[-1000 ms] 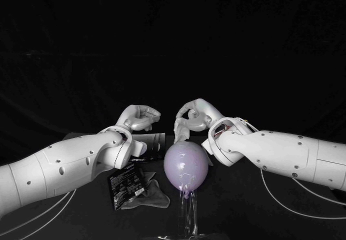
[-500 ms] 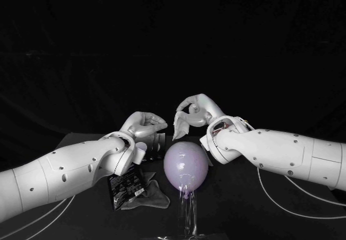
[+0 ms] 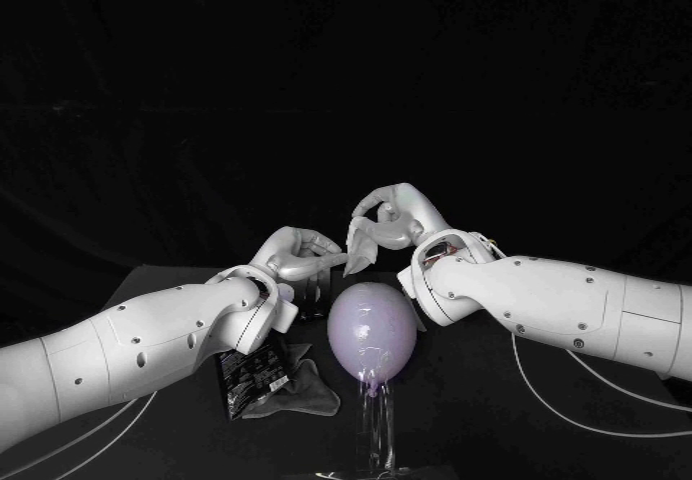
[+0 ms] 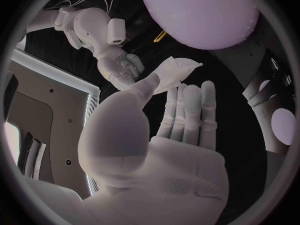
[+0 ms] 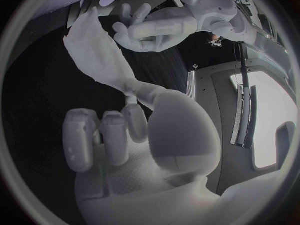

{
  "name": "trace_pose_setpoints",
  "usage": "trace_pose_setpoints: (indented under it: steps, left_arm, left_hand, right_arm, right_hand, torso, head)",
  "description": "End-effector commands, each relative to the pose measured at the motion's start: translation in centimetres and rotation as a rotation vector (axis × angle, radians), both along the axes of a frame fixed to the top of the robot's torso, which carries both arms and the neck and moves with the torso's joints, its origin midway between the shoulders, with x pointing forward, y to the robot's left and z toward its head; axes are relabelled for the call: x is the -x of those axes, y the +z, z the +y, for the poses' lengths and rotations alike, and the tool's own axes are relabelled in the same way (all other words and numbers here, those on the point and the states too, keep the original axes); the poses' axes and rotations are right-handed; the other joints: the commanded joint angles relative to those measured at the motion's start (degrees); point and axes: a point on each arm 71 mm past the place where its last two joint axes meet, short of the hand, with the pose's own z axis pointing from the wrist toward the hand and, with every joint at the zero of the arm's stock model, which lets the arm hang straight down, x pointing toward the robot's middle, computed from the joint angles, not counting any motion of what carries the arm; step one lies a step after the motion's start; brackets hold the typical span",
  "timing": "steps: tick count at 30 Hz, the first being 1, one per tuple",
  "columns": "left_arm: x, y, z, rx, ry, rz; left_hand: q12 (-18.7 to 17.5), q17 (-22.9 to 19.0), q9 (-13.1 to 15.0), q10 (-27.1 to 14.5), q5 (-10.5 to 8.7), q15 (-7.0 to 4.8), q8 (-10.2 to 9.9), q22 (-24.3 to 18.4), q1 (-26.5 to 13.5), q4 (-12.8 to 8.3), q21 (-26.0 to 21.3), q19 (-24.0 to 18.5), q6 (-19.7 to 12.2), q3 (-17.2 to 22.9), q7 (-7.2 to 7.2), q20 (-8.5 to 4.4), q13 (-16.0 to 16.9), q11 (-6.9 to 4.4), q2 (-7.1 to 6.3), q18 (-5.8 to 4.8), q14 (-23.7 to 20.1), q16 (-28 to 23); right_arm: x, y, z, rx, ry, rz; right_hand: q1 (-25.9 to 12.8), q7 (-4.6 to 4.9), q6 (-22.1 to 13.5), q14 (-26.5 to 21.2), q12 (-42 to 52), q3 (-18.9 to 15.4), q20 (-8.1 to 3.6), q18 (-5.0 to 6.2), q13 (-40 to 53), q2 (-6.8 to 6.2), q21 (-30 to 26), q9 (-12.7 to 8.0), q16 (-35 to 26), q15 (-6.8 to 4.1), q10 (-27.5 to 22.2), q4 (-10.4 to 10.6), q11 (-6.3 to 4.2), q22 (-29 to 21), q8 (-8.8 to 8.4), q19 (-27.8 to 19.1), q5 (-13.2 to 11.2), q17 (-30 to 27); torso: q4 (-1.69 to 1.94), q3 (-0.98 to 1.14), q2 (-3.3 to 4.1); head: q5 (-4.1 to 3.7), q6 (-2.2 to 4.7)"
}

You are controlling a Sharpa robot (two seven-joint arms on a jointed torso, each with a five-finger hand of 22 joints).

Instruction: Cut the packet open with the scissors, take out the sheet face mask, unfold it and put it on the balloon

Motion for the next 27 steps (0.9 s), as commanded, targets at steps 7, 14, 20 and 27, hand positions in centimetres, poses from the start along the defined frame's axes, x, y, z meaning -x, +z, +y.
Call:
trace_pose_setpoints:
  steps: [7, 14, 20, 27]
  left_arm:
    - [-0.21, 0.01, -0.83, -0.030, 0.007, -0.014]
    - [-0.19, 0.13, -1.22, -0.022, 0.006, -0.028]
    - [-0.28, 0.20, -1.01, -0.007, 0.024, -0.034]
    - [-0.34, 0.24, -0.83, 0.017, 0.035, -0.034]
  left_hand:
    - [-0.9, -0.1, -0.9, -0.8, -0.34, 0.80, -1.2, -1.0, 1.0, 1.2, -1.5, 1.2, -1.7, -2.7, 0.73, 0.00, -0.5, 0.88, -0.27, 0.85, -0.6, -0.1]
    - [-0.7, -0.1, -1.1, -0.4, -0.34, 0.73, -1.1, -1.3, 1.7, 1.7, -1.9, 1.7, -1.2, -3.4, 0.57, -0.04, -0.6, 0.76, 0.15, 0.86, -0.4, 0.1]
    - [-0.3, -0.1, -1.3, 0.4, -0.33, 0.40, -0.8, -1.6, 2.4, 2.4, -2.2, 2.3, -0.3, -3.9, 0.14, -0.16, -0.5, 0.38, 0.87, 0.89, -0.1, 0.3]
    - [-0.1, -0.1, -1.5, 1.5, -0.30, -0.19, -0.4, -1.7, 4.4, 2.9, -2.2, 2.9, 1.2, -2.6, -0.64, -0.39, -0.6, -0.28, 3.47, 0.91, 0.5, 0.5]
  right_arm:
    - [0.30, 0.27, 0.49, -0.008, 0.018, -0.020]
    - [0.26, 0.23, 0.66, -0.005, 0.022, -0.015]
    - [0.23, 0.21, 0.71, -0.003, 0.023, -0.012]
    - [0.16, 0.17, 0.68, 0.000, 0.021, -0.008]
  right_hand:
    - [0.0, -0.06, 0.4, 5.8, 0.2, 0.3, -0.36, -0.62, 3.1, 0.37, 0.2, 0.1, 0.4, -0.06, 0.4, 0.0, -0.14, 13.7, 0.18, 4.0, 0.2, 14.0]
    - [0.0, -0.06, 0.4, 5.8, 0.2, 0.3, -0.36, -0.62, 3.1, 0.37, 0.2, 0.1, 0.4, -0.06, 0.4, 0.0, -0.14, 13.7, 0.18, 4.0, 0.2, 14.0]
    - [0.0, -0.06, 0.4, 5.8, 0.2, 0.3, -0.36, -0.62, 3.1, 0.37, 0.2, 0.1, 0.4, -0.06, 0.4, 0.0, -0.14, 13.7, 0.18, 4.0, 0.2, 14.0]
    - [0.0, -0.06, 0.4, 5.8, 0.2, 0.3, -0.36, -0.62, 3.1, 0.37, 0.2, 0.1, 0.4, -0.06, 0.4, 0.0, -0.14, 13.7, 0.18, 4.0, 0.2, 14.0]
  torso:
    - [0.01, -0.02, 0.02]
    - [0.01, -0.04, 0.01]
    - [0.04, -0.06, 0.01]
    - [0.03, -0.06, 0.01]
  head:
    - [-0.06, 0.03]
    - [-0.15, -0.03]
    - [-0.21, 0.00]
    - [-0.24, -0.04]
